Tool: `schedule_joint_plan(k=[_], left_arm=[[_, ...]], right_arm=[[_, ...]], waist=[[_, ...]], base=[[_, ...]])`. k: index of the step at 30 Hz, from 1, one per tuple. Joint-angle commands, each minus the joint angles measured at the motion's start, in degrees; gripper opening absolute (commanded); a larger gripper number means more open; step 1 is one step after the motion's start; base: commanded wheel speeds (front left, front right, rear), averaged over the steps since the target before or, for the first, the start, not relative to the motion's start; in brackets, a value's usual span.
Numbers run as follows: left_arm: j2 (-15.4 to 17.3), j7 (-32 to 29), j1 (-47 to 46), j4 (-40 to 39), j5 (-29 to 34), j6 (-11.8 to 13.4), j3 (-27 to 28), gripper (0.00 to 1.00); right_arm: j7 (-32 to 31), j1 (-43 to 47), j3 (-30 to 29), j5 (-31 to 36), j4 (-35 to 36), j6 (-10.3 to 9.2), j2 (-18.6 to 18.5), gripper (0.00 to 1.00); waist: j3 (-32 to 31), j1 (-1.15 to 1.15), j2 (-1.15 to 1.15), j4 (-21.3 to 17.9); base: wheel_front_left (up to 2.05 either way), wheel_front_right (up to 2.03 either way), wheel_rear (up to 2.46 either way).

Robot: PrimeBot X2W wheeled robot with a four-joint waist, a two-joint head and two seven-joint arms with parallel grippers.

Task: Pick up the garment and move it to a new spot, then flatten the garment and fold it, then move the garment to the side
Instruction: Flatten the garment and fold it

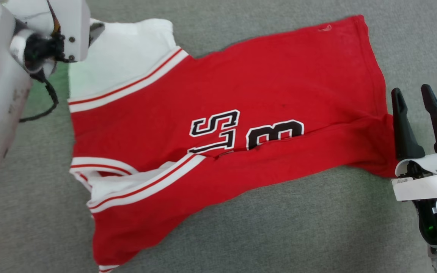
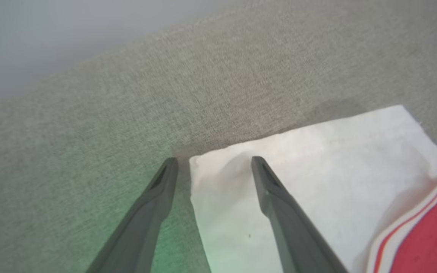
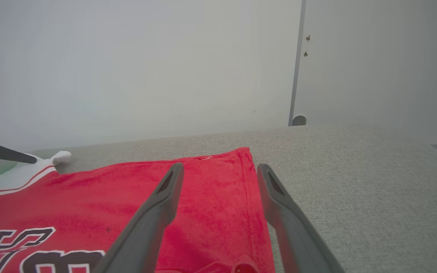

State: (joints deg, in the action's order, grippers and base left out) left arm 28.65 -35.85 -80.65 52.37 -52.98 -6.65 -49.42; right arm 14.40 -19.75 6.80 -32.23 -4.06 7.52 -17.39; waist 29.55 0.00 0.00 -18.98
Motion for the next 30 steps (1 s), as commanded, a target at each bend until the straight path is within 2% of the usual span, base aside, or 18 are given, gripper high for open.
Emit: schedule_joint_plan(k=[1,4,9,10,11,12,16,20,25,30], left_arm=[[0.18,-2.35,-1.25,1.13,-0.56,-0.30,-0.25,1.00],[-0.35,-7.05,-2.11,3.02,-1.79,-0.56,-0.94,1.00],[-1.27,-10.59,-1.73,4.65,-3.73,-0.86,-1.29,1.00],[-1.41,-11.02,-1.57,4.76,-4.19,-0.90,-1.37,0.69],[-1.62,-11.46,-1.46,4.78,-4.53,-0.94,-1.43,0.31],[-1.85,-12.13,-1.31,4.75,-5.05,-0.97,-1.42,0.00],[-2.31,-13.15,-1.27,3.72,-6.51,-0.88,-1.39,0.00],[-2.46,-12.11,-1.64,1.41,-7.05,-0.89,-2.09,0.00],[-2.89,-11.11,-3.32,-1.21,-7.71,-0.90,-3.22,0.00],[-3.83,-10.25,-4.68,-2.80,-8.49,-0.90,-4.30,0.00]], right_arm=[[0.39,-0.59,0.39,-0.69,0.19,-0.06,-0.03,1.00],[0.42,-0.76,1.01,-1.13,0.36,-0.07,-0.26,1.00],[0.55,-1.15,1.51,-1.54,0.45,-0.07,-0.73,1.00],[0.56,-1.26,1.47,-1.94,0.32,-0.07,-0.93,1.00],[0.34,-1.61,1.43,-2.25,0.05,-0.07,-1.23,1.00],[-0.08,-2.17,1.42,-2.55,-0.15,-0.07,-1.71,1.00],[-3.18,-5.06,1.24,-3.11,-1.37,-0.07,-4.31,1.00],[-9.97,-11.39,1.82,-4.63,-3.61,-0.07,-7.60,1.00],[-24.20,-21.98,5.34,-6.75,-9.07,-0.07,-12.26,1.00],[-38.88,-32.60,9.75,-9.96,-16.69,-0.07,-15.01,1.00]], waist=[[1.94,0.00,0.00,-1.86],[2.37,0.00,0.00,-2.07],[3.00,0.00,0.00,-2.01],[3.07,0.00,0.00,-1.93],[3.12,0.00,0.00,-1.82],[3.14,0.00,0.00,-1.68],[3.08,0.00,0.00,-0.81],[3.22,0.00,0.00,0.19],[4.49,0.00,0.00,2.20],[5.82,0.00,0.00,4.76]], base=[[0.00,0.00,0.00],[0.00,0.00,0.00],[0.00,0.00,0.00],[0.00,0.00,0.00],[0.00,0.00,0.00],[0.00,0.00,0.00],[0.00,0.00,0.00],[0.00,0.00,0.00],[0.00,0.00,0.00],[0.00,0.00,0.00]])
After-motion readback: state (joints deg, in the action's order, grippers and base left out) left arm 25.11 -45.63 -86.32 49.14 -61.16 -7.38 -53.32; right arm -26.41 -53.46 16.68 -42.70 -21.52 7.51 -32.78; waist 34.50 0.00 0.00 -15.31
